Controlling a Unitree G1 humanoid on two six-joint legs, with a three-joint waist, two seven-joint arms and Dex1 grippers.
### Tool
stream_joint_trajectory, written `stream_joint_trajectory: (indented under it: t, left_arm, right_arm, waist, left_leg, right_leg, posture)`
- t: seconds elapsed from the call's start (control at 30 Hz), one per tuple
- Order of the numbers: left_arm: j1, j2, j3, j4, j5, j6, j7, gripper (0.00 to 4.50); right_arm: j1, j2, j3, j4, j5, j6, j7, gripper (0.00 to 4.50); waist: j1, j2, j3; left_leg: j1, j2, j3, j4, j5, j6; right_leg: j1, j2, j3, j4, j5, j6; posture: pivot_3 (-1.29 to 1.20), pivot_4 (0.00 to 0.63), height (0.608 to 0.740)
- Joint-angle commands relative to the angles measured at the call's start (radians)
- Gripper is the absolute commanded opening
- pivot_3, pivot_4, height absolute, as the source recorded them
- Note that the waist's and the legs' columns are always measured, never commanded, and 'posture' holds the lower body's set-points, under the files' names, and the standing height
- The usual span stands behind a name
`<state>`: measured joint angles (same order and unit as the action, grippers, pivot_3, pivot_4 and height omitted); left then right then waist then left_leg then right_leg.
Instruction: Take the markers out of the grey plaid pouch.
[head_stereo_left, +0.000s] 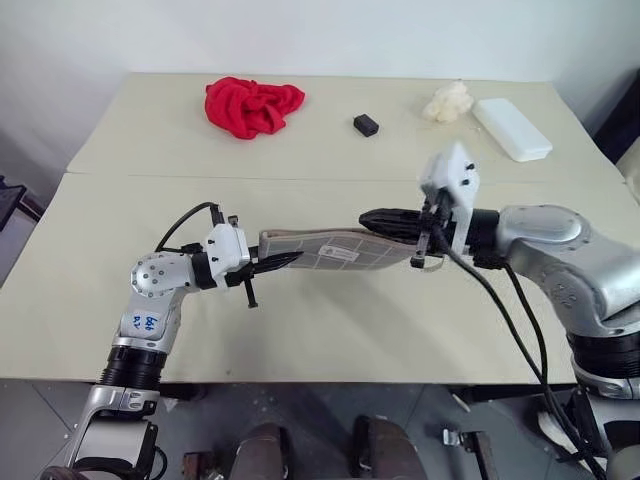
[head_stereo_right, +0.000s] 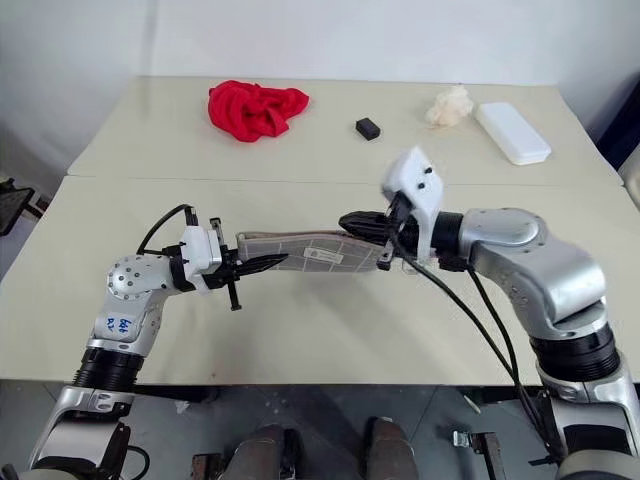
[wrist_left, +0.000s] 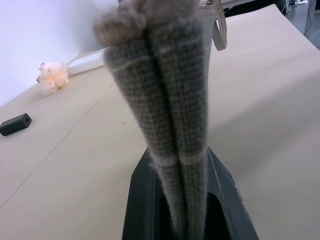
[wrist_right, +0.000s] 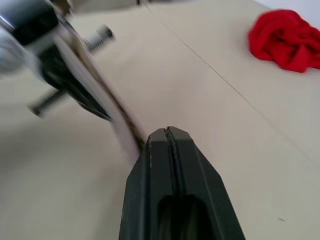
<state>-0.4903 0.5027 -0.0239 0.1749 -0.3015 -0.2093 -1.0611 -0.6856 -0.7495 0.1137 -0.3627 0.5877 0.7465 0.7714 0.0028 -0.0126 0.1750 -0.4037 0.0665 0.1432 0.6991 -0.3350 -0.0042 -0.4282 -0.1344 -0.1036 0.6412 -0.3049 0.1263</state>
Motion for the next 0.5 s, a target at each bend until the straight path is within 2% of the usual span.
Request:
stream_joint_trajectory:
  t: [0.03,0.17,0.4,0.5]
  left_arm:
    - [0.012,-0.007,-0.004,-0.024,0.002,-0.017,0.002,0.00]
    - [0.017,-0.005,-0.003,-0.028,0.001,-0.004,0.002,0.00]
    - [0.032,-0.002,-0.006,-0.040,0.002,0.019,0.003,0.00]
    - [0.035,-0.002,-0.005,-0.038,0.003,0.016,0.003,0.00]
  right_arm:
    - [0.019,-0.024,-0.011,-0.042,-0.034,-0.050,0.043,0.03]
    - [0.040,-0.034,-0.002,-0.048,-0.070,-0.091,0.088,0.03]
    - [0.086,0.039,-0.047,-0.018,-0.140,-0.337,0.127,0.03]
    - [0.112,0.029,-0.035,-0.014,-0.164,-0.348,0.137,0.03]
  waist:
    - [-0.001,0.000,0.000]
    - [-0.003,0.000,0.000]
    - [-0.003,0.000,0.000]
    - [-0.002,0.000,0.000]
  left_leg:
    - [0.000,0.000,0.000,0.000,0.000,0.000]
    - [0.000,0.000,0.000,0.000,0.000,0.000]
    - [0.000,0.000,0.000,0.000,0.000,0.000]
    - [0.000,0.000,0.000,0.000,0.000,0.000]
  right_leg:
    - [0.000,0.000,0.000,0.000,0.000,0.000]
    - [0.000,0.000,0.000,0.000,0.000,0.000]
    - [0.000,0.000,0.000,0.000,0.000,0.000]
    - [0.000,0.000,0.000,0.000,0.000,0.000]
  posture:
    - [0.00,0.150,0.740]
    - [0.00,0.150,0.740]
    - [0.00,0.150,0.740]
    - [0.00,0.150,0.740]
